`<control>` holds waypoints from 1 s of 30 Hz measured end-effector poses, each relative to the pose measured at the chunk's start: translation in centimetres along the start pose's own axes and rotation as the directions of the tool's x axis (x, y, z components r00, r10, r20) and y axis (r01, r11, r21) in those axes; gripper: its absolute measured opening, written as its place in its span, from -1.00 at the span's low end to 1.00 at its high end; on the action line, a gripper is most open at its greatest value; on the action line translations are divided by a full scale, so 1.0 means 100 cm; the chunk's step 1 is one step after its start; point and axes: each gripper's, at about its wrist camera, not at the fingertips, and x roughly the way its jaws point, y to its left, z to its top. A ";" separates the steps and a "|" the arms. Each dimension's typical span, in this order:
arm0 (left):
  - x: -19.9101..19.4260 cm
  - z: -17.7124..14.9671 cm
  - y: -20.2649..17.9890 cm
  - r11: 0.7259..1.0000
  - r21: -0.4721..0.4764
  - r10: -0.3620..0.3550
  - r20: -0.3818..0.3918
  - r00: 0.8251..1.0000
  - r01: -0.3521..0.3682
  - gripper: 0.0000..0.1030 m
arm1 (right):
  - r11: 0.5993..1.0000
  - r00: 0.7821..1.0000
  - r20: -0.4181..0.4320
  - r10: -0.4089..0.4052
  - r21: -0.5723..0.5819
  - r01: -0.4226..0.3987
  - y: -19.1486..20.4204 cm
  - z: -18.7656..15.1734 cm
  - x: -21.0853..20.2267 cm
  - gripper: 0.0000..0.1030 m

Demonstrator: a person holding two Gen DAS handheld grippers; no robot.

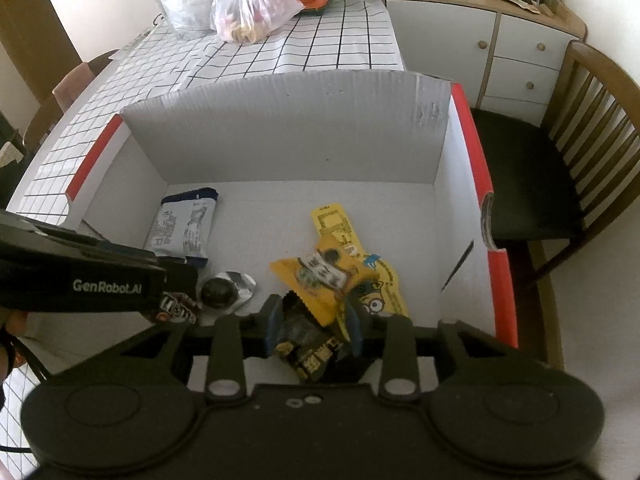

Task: Organize snacks
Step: 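Carry both snacks into the red box and open both grippers, then move both tools back from the box to the snack pile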

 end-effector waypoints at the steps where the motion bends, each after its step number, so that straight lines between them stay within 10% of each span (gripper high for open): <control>1: 0.000 0.000 0.000 1.000 -0.001 -0.001 0.001 1.000 0.001 -0.33 | 1.000 1.000 0.002 0.002 0.001 -0.002 0.000 -0.001 -0.001 -0.33; 8: -0.012 -0.005 0.004 1.000 -0.011 -0.018 0.027 0.999 0.018 -0.21 | 1.000 1.000 0.023 0.005 0.016 -0.005 0.001 -0.004 -0.009 0.18; 30: -0.086 -0.034 0.025 0.996 0.018 -0.091 0.198 0.976 0.089 0.19 | 0.998 0.986 0.159 0.057 0.022 -0.062 0.032 -0.015 -0.075 0.66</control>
